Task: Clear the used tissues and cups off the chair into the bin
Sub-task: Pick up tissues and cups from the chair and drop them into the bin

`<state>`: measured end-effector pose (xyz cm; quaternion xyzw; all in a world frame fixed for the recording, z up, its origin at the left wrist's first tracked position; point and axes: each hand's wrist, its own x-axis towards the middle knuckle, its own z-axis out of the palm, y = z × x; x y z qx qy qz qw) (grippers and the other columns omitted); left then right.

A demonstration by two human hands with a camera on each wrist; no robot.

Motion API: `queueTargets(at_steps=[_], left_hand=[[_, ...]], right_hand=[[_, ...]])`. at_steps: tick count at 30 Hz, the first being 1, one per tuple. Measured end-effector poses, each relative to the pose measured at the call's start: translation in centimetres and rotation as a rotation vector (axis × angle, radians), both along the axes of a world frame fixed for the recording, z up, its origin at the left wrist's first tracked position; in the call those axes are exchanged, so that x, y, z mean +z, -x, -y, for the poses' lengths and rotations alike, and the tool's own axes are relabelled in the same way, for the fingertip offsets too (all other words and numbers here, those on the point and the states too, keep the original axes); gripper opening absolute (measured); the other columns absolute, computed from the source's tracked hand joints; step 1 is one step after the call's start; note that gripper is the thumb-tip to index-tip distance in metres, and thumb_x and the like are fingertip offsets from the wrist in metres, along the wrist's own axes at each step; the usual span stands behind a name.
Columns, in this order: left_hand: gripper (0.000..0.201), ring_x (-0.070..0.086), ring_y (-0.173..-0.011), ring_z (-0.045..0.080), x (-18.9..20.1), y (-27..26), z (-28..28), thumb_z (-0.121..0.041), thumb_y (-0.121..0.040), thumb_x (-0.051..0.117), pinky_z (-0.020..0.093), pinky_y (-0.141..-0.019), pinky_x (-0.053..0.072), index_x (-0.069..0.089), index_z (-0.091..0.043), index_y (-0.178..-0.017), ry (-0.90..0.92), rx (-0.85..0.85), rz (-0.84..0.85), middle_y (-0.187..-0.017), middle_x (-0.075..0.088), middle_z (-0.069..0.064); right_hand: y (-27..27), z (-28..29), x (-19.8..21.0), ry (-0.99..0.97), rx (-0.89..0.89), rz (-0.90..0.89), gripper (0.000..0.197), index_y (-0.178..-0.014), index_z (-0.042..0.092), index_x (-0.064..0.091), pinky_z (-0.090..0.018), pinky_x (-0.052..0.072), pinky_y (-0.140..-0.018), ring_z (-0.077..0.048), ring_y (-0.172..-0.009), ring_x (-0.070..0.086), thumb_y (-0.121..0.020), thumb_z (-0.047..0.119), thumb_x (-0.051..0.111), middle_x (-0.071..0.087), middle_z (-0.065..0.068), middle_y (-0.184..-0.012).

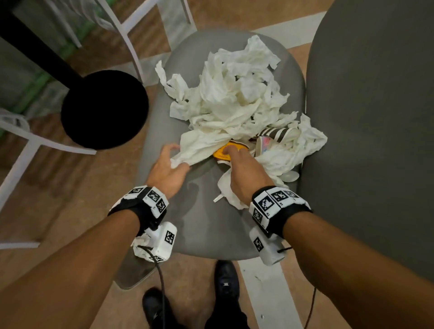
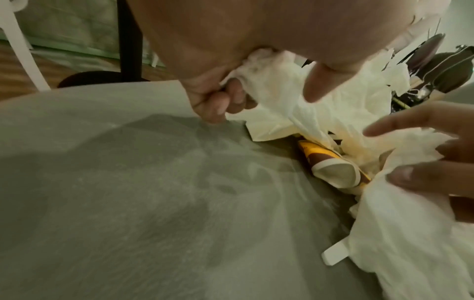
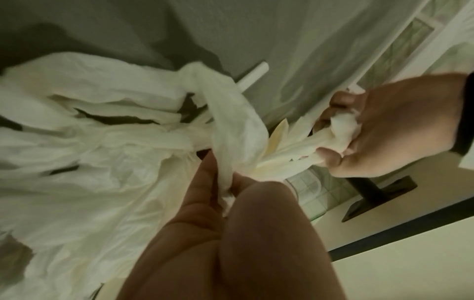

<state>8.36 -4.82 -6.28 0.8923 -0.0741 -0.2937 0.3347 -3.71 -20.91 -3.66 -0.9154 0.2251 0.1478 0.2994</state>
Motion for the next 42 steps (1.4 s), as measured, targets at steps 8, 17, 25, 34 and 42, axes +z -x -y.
queueTargets(at_steps=[8,17,25,34,42], left_hand=[[0.018,0.059,-0.077,0.026,0.1,0.1,0.3,-0.020,-0.082,0.067,0.030,-0.063,0.043,0.064,-0.004,-0.074,-0.059,-0.009,0.066,-0.087,0.065,0.009],[0.045,0.058,-0.082,0.019,1.0,2.9,-0.5,-0.004,-0.082,0.056,0.025,-0.062,0.044,0.050,-0.028,-0.120,0.039,-0.066,-0.113,-0.102,0.060,-0.003],[0.020,0.054,-0.068,0.017,2.3,5.0,-0.3,-0.017,-0.085,0.057,0.021,-0.054,0.032,0.054,-0.022,-0.066,0.108,-0.303,-0.073,-0.070,0.057,-0.005],[0.019,0.063,-0.077,0.010,4.1,5.0,0.3,-0.011,-0.072,0.065,0.027,-0.070,0.053,0.071,-0.020,-0.087,0.229,-0.129,-0.107,-0.087,0.069,-0.002],[0.016,0.060,-0.077,0.013,6.6,4.3,0.9,-0.033,-0.079,0.071,0.023,-0.064,0.044,0.064,-0.019,-0.084,0.267,-0.071,-0.017,-0.082,0.062,-0.006]], right_hand=[[-1.3,0.3,0.3,0.038,-0.034,-0.013,0.033,-0.115,0.008,0.052,-0.034,0.050,-0.080,-0.030,-0.093,0.056,-0.088,0.024,0.063,0.040,-0.011,-0.125],[-1.0,1.8,1.7,0.127,0.060,-0.068,0.027,-0.119,0.010,0.056,-0.038,0.048,-0.083,-0.034,-0.101,0.056,-0.095,0.006,0.045,0.047,-0.014,-0.122],[-3.1,1.3,4.4,0.071,0.086,0.040,0.033,-0.132,0.031,0.046,-0.041,0.051,-0.083,-0.030,-0.099,0.061,-0.100,0.029,0.040,0.064,-0.009,-0.107],[-3.0,1.2,3.5,0.340,0.425,-0.467,0.043,-0.125,0.036,0.056,-0.042,0.056,-0.078,-0.032,-0.095,0.063,-0.083,0.027,0.062,0.039,-0.007,-0.126],[-2.2,2.6,6.6,0.443,0.222,-0.095,0.033,-0.101,0.013,0.065,-0.040,0.047,-0.068,-0.030,-0.095,0.054,-0.086,0.041,0.058,0.045,-0.006,-0.107]])
